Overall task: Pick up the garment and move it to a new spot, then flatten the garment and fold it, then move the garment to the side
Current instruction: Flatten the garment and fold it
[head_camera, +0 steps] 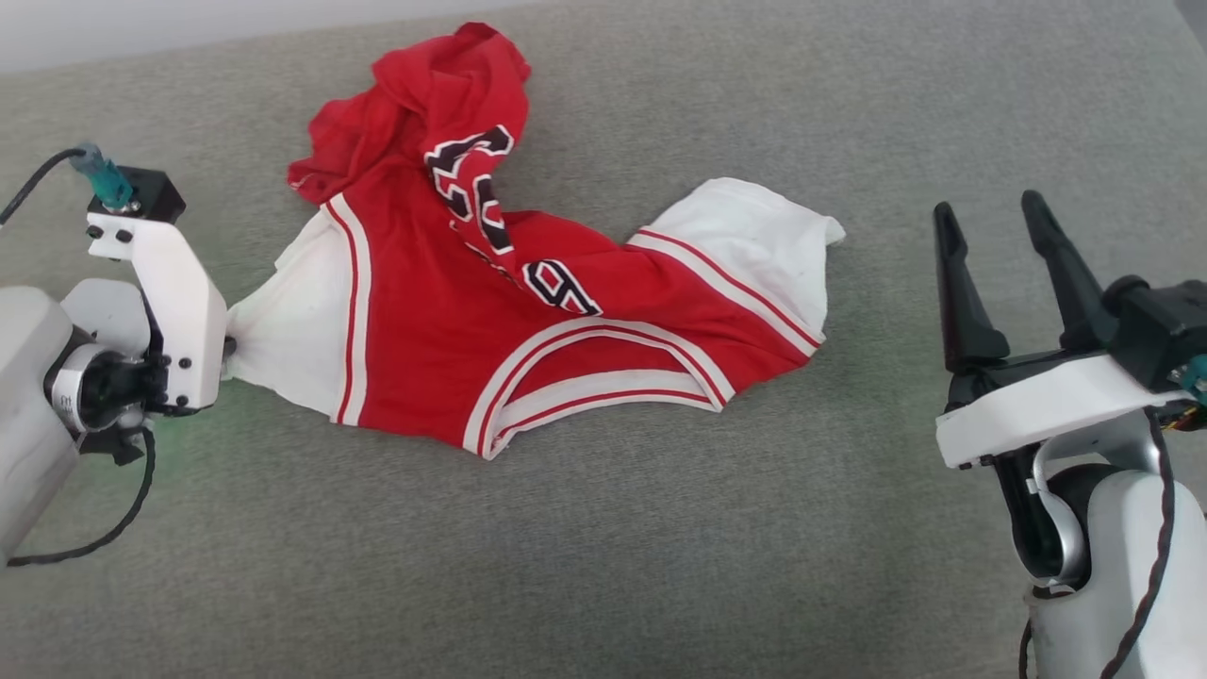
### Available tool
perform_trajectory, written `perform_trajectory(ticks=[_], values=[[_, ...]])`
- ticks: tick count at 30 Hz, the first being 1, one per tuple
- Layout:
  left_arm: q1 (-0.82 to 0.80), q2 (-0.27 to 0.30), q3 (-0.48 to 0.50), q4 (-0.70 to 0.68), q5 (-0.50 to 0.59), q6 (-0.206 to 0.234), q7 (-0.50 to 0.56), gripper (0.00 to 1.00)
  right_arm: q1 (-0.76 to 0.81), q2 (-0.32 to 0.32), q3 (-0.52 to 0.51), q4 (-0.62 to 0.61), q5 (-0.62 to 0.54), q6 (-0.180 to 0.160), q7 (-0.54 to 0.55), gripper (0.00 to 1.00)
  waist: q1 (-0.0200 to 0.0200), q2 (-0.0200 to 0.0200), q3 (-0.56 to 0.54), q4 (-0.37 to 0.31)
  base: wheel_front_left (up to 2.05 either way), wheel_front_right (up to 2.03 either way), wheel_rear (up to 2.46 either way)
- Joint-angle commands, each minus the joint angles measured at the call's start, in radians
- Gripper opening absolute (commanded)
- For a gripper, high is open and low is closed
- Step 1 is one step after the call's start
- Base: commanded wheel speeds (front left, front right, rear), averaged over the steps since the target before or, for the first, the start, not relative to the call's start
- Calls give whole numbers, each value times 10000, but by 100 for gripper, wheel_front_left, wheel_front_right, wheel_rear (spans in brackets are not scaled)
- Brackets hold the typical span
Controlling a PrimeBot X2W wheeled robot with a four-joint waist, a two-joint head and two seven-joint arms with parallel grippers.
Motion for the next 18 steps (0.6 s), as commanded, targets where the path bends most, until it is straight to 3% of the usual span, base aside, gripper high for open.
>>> perform_trajectory(ticks=[1, 8, 14, 18], values=[[313, 140, -59, -58, -6, 79, 45, 0, -37, 7, 30, 12, -32, -3, 160, 100, 0, 0, -51, 109, 0, 0, 0], [493, 216, -26, -698, -76, 167, -175, 0, -285, -86, 288, 458, -73, -3, 1586, 100, 0, 0, -126, 485, 0, 0, 0], [507, 24, -44, -1020, 51, 277, -340, 0, -1196, -808, 713, 1524, 446, -3, 3287, 100, 0, 0, -10, 896, 0, 0, 0], [435, -195, -125, -1060, 135, 219, -386, 0, -2133, -1617, 1046, 2696, 922, -3, 4534, 100, 0, 0, 85, 1260, 0, 0, 0]])
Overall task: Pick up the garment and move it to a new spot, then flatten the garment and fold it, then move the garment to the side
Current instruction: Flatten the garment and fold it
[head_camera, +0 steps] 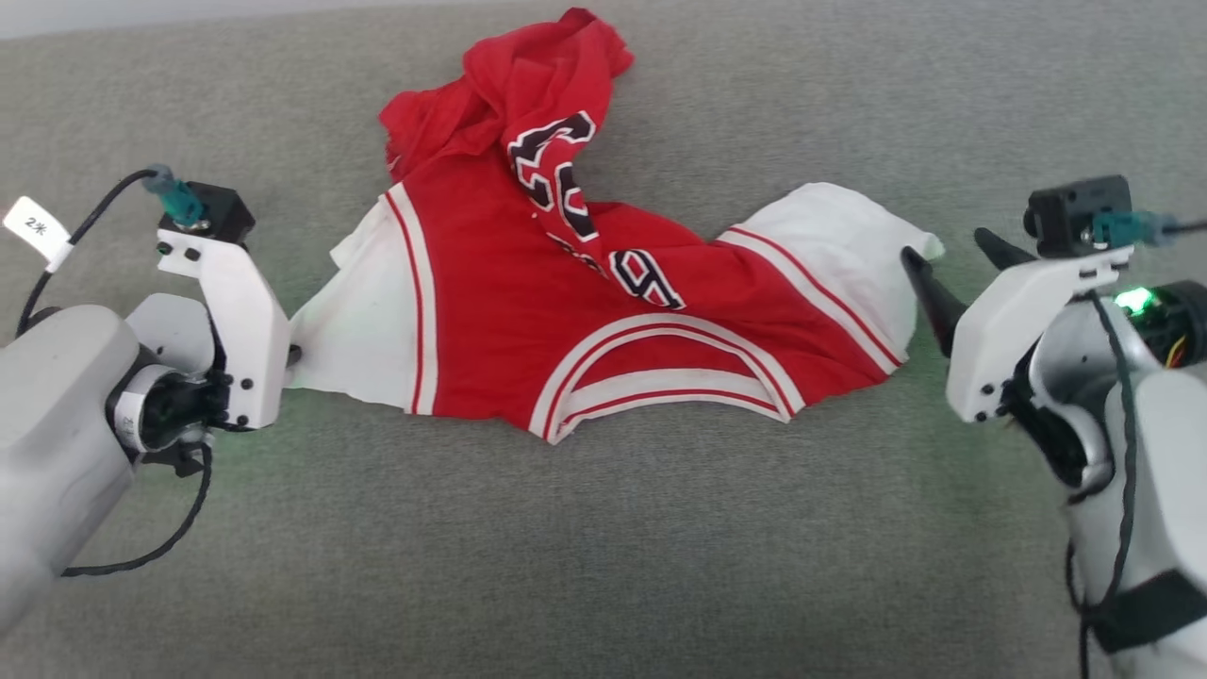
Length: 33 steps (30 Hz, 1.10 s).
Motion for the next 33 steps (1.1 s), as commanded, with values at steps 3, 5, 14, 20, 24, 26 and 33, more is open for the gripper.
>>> perform_trajectory(ticks=[3, 5, 14, 20, 24, 26, 33], values=[[51, -129, -95, 75, 63, -58, -36, 0, -542, -385, 349, 691, 421, -3, 789, 100, 0, 0, 93, 276, 0, 0, 0], [19, -204, -91, 116, 64, -98, -63, 0, -843, -684, 697, 1054, 659, -6, 1192, 100, 0, 0, 138, 373, 0, 0, 0], [-72, -538, -8, 484, -5, -251, -272, 0, -2113, -965, 2297, 3343, 1966, 0, 3036, 47, 0, 0, 339, 579, 0, 0, 0], [-296, -644, 147, 799, -76, -321, -411, 0, -2929, -1319, 2660, 3832, 2776, -3, 3168, 0, 0, 0, 226, 685, 0, 0, 0], [-568, -613, 338, 812, -200, -345, -407, 0, -3226, -1375, 2658, 3526, 3360, -2, 3196, 0, 0, 0, 26, 704, 0, 0, 0], [-840, -492, 485, 696, -255, -279, -326, 0, -3320, -1560, 2651, 3008, 3990, -2, 3261, 0, 0, 0, -219, 694, 0, 0, 0], [-1625, -178, 977, -23, -453, -120, -82, 0, -3628, -1891, 2329, 1827, 4803, -2, 3395, 0, 0, 0, -705, 665, 0, 0, 0]])
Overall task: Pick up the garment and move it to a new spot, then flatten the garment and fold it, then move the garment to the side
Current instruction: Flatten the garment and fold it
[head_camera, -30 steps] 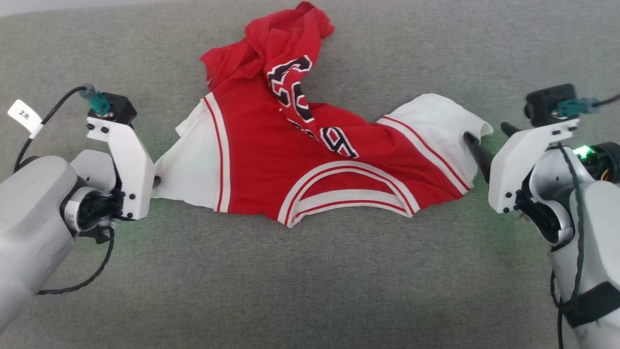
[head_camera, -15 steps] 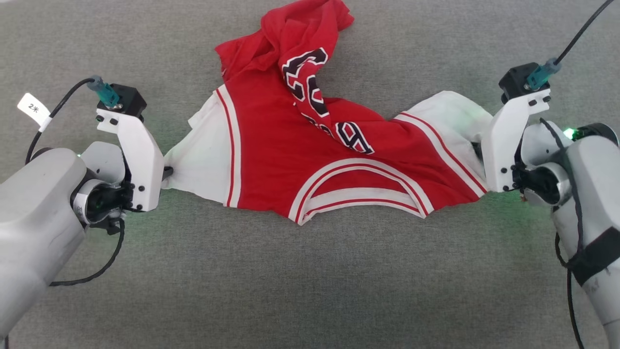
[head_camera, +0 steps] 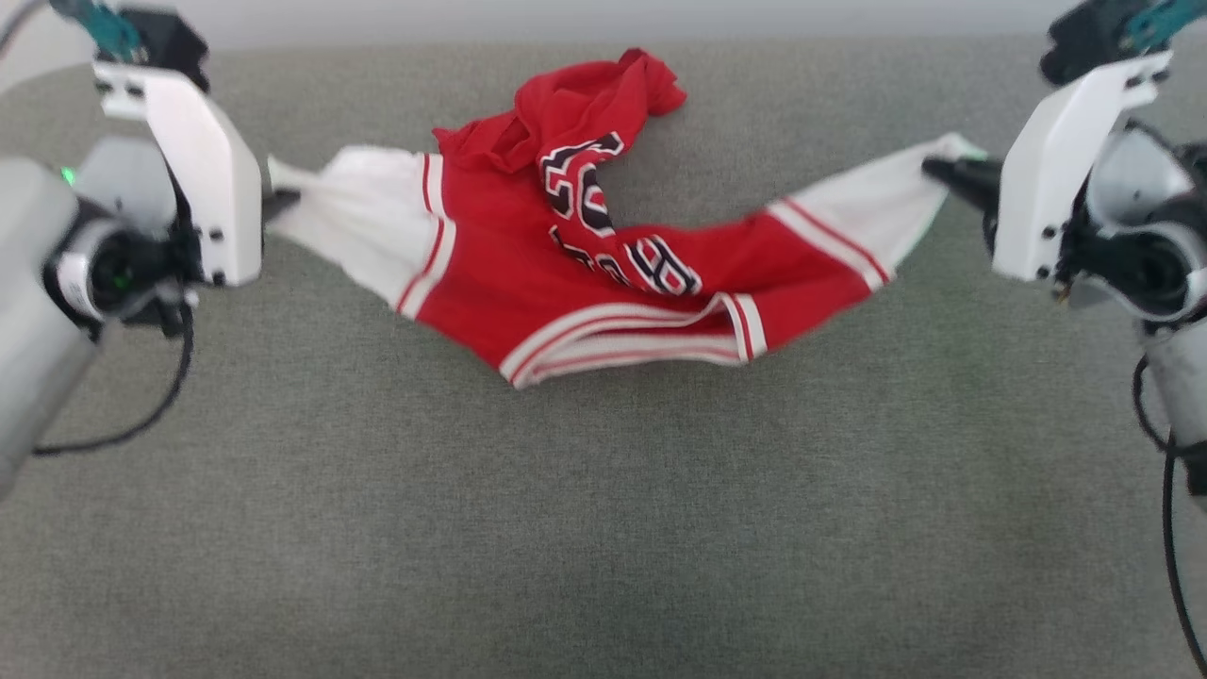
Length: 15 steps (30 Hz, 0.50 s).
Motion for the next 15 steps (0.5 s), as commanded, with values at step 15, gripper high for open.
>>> perform_trajectory(ticks=[15], values=[[-2190, 153, 1052, -656, 30, 454, -84, 0, -1750, 377, -1129, -737, -248, 0, -365, 0, 0, 0, -1098, -207, 0, 0, 0]])
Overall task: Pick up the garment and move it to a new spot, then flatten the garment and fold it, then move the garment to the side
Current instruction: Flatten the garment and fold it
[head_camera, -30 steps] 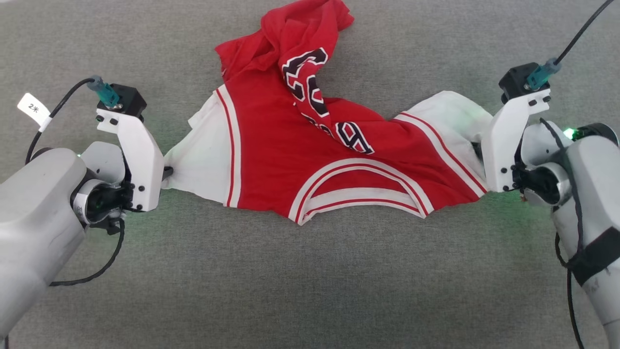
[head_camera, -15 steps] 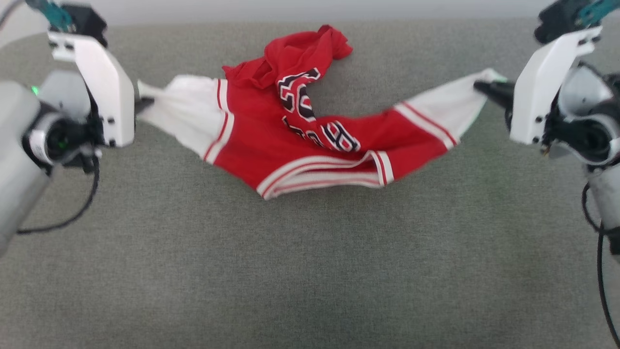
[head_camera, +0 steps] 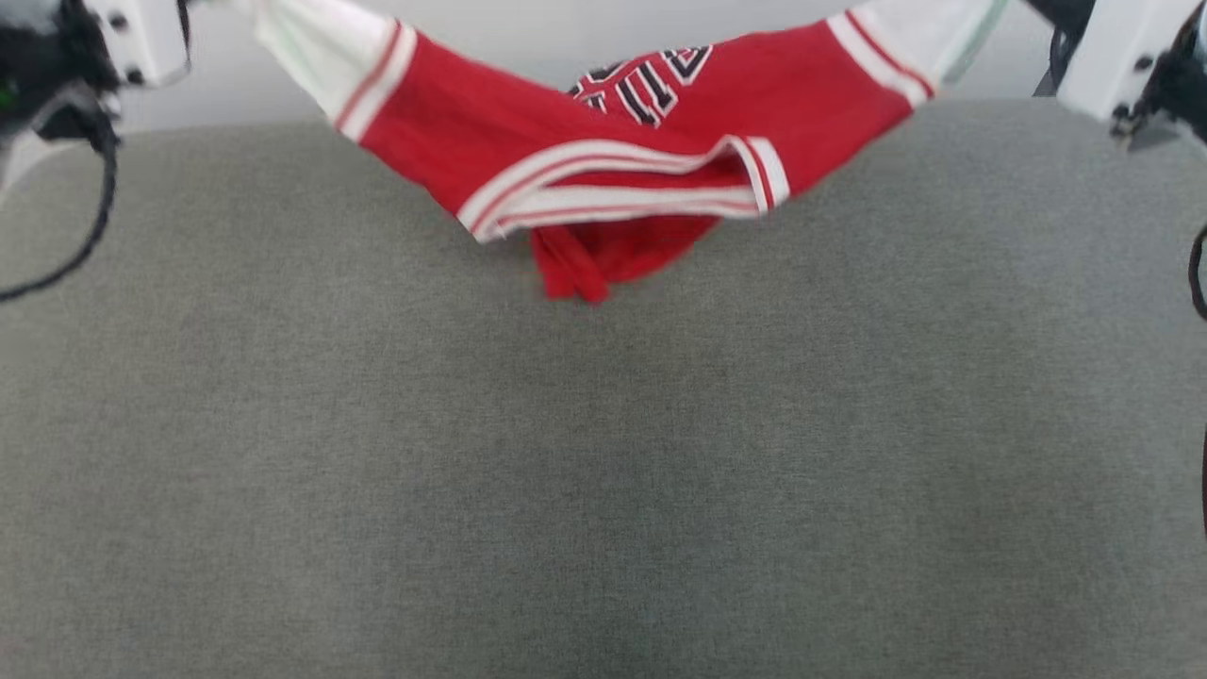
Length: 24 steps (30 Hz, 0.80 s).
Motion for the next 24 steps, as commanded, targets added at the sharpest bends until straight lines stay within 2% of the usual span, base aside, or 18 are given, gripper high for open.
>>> perform_trajectory(ticks=[1, 7, 16, 24], values=[[-186, -105, 120, 68, -65, 22, -75, 0, -194, 92, -83, 68, -57, 0, -104, 0, 0, -1, -104, -39, 0, 0, 0], [-836, -391, 426, 637, -36, -53, -358, 0, -938, 327, -148, 357, -206, 0, -651, 0, 0, -1, -424, -125, 0, 0, 0], [-1439, -758, 692, 1427, -5, -224, -797, 0, -1661, 313, -19, 975, -246, 0, -1636, 0, 0, -1, -709, -163, 0, 0, 0], [-1935, -1052, 808, 1938, 183, -469, -1237, 0, -2460, 379, 223, 2017, -827, 0, -2634, 0, 0, -1, -183, -182, 0, 0, 0]])
